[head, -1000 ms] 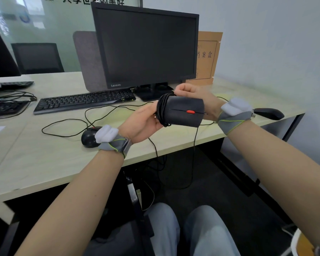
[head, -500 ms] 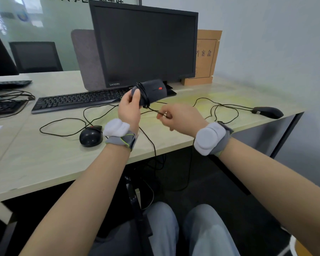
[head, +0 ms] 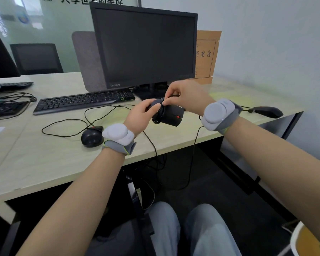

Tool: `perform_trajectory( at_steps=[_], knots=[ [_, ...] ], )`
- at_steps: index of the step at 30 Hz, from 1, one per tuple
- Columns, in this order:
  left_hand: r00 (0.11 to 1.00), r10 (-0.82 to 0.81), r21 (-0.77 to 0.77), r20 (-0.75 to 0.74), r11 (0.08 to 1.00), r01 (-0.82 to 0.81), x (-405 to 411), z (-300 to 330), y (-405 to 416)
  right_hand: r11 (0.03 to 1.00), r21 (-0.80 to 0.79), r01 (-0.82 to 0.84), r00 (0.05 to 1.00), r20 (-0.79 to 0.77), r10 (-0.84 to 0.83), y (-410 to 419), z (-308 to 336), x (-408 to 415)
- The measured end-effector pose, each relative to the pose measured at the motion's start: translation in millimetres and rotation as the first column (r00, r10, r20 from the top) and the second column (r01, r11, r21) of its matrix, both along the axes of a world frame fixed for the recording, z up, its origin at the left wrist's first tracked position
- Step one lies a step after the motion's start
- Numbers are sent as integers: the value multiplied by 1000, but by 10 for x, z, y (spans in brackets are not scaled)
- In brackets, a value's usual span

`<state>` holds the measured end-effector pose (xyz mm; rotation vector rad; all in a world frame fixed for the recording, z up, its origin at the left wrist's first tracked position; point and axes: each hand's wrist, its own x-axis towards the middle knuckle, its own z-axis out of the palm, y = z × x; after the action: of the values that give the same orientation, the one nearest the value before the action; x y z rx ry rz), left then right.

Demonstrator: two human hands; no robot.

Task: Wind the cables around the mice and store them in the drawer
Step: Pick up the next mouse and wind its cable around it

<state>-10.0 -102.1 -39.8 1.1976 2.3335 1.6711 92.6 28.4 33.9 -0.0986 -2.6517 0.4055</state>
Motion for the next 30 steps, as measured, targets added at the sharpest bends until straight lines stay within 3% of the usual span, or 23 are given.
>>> perform_trajectory(
  at_steps=[4, 6, 8, 10, 13, 17, 19, 20, 22, 24, 27, 30],
  knots=[
    [998, -25, -32, -59, 999, 23, 37, 27, -9, 997, -69, -42, 999, -8, 42, 63, 17, -21],
    [987, -148, 5, 66, 989, 148, 88, 19, -6, 983, -162, -81, 997, -18, 79, 107, 35, -6],
    [878, -351, 191, 324, 934, 303, 164, 14, -15, 952, -276, -133, 991, -16, 134, 139, 37, 18],
    [728, -502, 369, 467, 859, 355, 193, 6, -11, 894, -416, -164, 986, -31, 166, 192, 22, 39],
    [545, -644, 555, 537, 756, 348, 225, 21, -23, 796, -566, -212, 977, -111, 182, 268, -37, 80],
    [445, -741, 760, 503, 625, 180, 236, 149, 34, 834, -542, -107, 991, -125, 46, 187, -192, 84],
    [469, -737, 826, 486, 563, 29, 228, 217, 82, 880, -467, -83, 996, -35, 76, 83, -286, 48],
    [522, -704, 834, 481, 551, -26, 208, 243, 105, 911, -406, -67, 994, 51, 96, 27, -327, 39],
    [703, -500, 773, 507, 623, -114, 172, 263, 131, 966, -255, -32, 985, 157, 74, -49, -385, 45],
    [818, -282, 710, 502, 674, -204, 122, 218, 127, 989, -150, -17, 993, 111, 34, -114, -366, 51],
    [841, -65, 624, 538, 701, -346, 46, 123, 102, 996, -91, -12, 998, 55, 17, -186, -255, 37],
    [880, 18, 502, 474, 816, -287, 17, 37, 73, 996, -77, -46, 997, 55, 51, -214, -175, 13]
  ],
)
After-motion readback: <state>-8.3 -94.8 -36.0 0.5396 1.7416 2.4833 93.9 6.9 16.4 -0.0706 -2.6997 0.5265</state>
